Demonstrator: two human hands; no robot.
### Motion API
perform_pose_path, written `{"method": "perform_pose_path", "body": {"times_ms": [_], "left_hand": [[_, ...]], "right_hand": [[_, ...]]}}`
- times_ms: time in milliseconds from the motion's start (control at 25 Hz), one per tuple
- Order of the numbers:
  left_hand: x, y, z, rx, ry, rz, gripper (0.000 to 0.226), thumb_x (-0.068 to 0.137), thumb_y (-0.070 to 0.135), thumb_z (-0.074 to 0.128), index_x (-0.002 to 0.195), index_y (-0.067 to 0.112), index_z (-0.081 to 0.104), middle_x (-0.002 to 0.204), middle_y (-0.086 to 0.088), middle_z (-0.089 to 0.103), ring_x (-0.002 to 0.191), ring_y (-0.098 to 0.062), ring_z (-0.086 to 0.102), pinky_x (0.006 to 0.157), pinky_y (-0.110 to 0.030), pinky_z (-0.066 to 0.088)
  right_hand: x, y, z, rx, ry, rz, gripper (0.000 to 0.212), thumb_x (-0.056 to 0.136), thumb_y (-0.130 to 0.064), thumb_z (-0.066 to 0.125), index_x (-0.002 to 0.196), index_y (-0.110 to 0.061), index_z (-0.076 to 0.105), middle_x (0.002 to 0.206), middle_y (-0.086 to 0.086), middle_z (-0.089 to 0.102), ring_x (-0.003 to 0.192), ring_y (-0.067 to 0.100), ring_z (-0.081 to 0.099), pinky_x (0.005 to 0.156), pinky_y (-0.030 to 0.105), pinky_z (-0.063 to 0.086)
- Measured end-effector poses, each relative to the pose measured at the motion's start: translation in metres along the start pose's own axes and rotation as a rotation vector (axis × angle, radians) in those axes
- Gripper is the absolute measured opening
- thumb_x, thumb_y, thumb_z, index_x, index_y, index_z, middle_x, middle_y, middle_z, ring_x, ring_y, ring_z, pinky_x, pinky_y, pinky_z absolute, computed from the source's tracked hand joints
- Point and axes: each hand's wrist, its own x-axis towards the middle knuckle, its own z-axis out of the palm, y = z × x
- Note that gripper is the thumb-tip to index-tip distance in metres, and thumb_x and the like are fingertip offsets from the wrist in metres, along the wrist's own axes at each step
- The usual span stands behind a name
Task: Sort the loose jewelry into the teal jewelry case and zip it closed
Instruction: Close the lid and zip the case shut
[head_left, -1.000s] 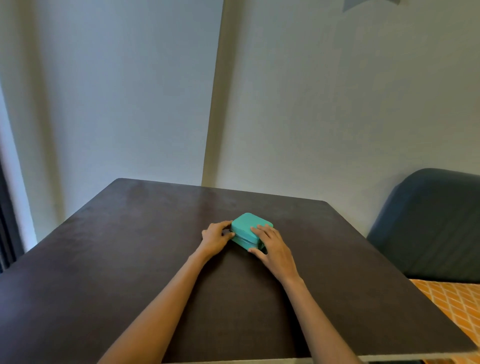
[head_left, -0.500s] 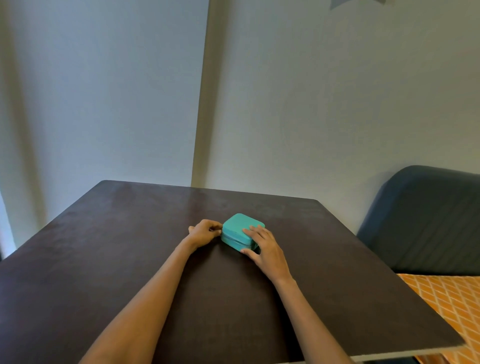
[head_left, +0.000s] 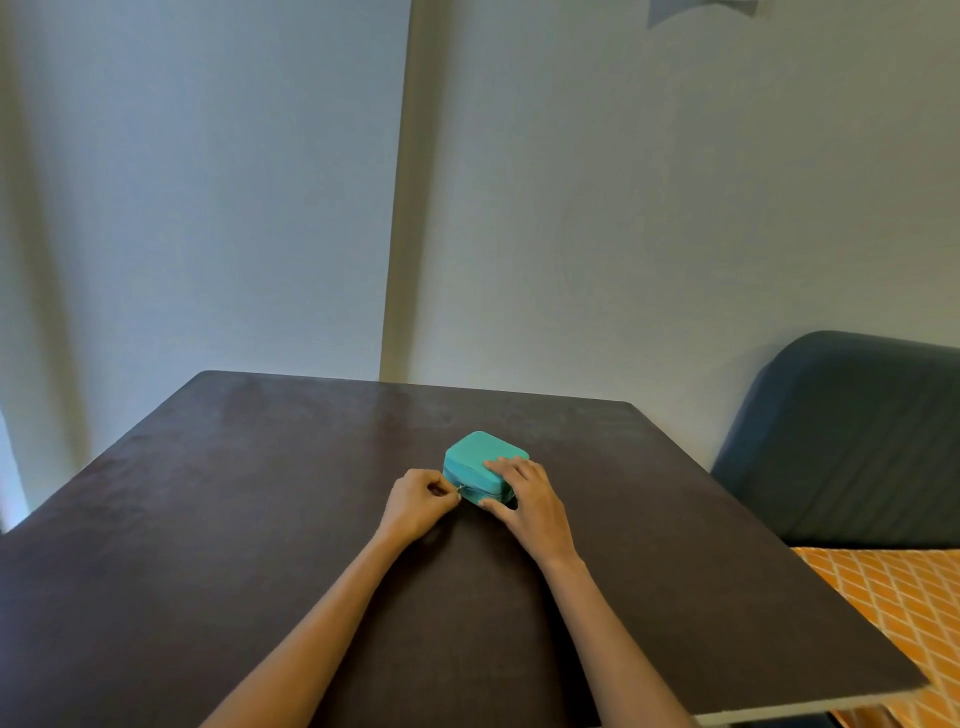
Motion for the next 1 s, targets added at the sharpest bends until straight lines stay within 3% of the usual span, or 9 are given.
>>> {"method": "perform_pose_path", "body": {"times_ms": [120,280,440,600,720,800,880,1000], "left_hand": [[-0.009,0.017,0.02,0.007,0.022,-0.007,0.007,0.082,0.022,0.068,0.076,0.018,0.066,0.079,0.005,0.065,0.066,-0.004,0.058,0.058,-0.012,0.041],[-0.012,0.023,0.026,-0.107,0.095,-0.036,0.009,0.084,0.021,0.065,0.075,0.02,0.066,0.081,0.002,0.067,0.069,-0.006,0.061,0.061,-0.013,0.045],[-0.012,0.021,0.024,-0.139,0.104,-0.023,0.008,0.086,0.023,0.065,0.079,0.018,0.065,0.083,0.002,0.066,0.072,-0.008,0.062,0.069,-0.015,0.049],[-0.014,0.021,0.023,-0.124,0.034,-0.018,0.007,0.086,0.021,0.065,0.082,0.015,0.065,0.093,-0.006,0.068,0.076,-0.008,0.061,0.074,-0.017,0.049],[-0.016,0.022,0.023,0.005,0.1,0.077,0.018,0.085,0.028,0.067,0.096,0.015,0.062,0.111,-0.002,0.058,0.101,-0.01,0.052,0.087,-0.024,0.046],[-0.019,0.025,0.024,0.13,0.155,0.182,0.035,0.088,0.03,0.062,0.117,0.015,0.05,0.128,-0.003,0.042,0.12,-0.016,0.039,0.099,-0.029,0.038],[-0.02,0.029,0.027,0.289,0.038,0.298,0.05,0.095,0.03,0.049,0.141,0.019,0.033,0.149,-0.007,0.023,0.139,-0.023,0.023,0.114,-0.035,0.025],[-0.022,0.033,0.032,0.411,-0.102,0.287,0.052,0.101,0.036,0.032,0.149,0.026,0.017,0.158,-0.004,0.007,0.146,-0.022,0.006,0.119,-0.038,0.009]], "right_hand": [[0.0,0.0,0.0,-0.017,-0.011,0.017,0.05,0.085,-0.031,0.067,0.133,-0.028,0.051,0.132,-0.009,0.05,0.13,0.009,0.035,0.094,0.028,0.048],[-0.002,-0.007,0.001,-0.117,-0.014,-0.056,0.053,0.084,-0.027,0.069,0.132,-0.024,0.049,0.132,0.001,0.048,0.128,0.017,0.041,0.093,0.031,0.05],[-0.005,-0.012,0.001,-0.288,0.107,-0.194,0.046,0.072,-0.023,0.079,0.114,-0.021,0.059,0.102,0.005,0.061,0.093,0.019,0.061,0.072,0.029,0.054],[-0.004,-0.015,0.003,-0.31,0.031,-0.217,0.02,0.079,-0.025,0.074,0.094,-0.019,0.062,0.088,0.001,0.072,0.079,0.016,0.069,0.062,0.029,0.055],[-0.008,-0.015,0.006,-0.253,0.047,-0.135,0.011,0.089,-0.019,0.063,0.093,-0.01,0.06,0.092,0.012,0.072,0.077,0.026,0.07,0.059,0.037,0.057],[-0.012,-0.013,0.005,-0.19,0.045,-0.064,0.014,0.094,-0.017,0.054,0.099,-0.005,0.057,0.096,0.017,0.07,0.079,0.032,0.069,0.059,0.04,0.053],[-0.015,-0.012,0.003,-0.157,0.031,-0.031,0.024,0.096,-0.015,0.049,0.116,-0.003,0.053,0.099,0.018,0.069,0.081,0.032,0.068,0.064,0.039,0.052],[-0.018,-0.007,-0.002,-0.104,0.025,0.053,0.027,0.097,-0.016,0.046,0.122,-0.006,0.047,0.103,0.013,0.069,0.082,0.028,0.069,0.068,0.039,0.055]]}}
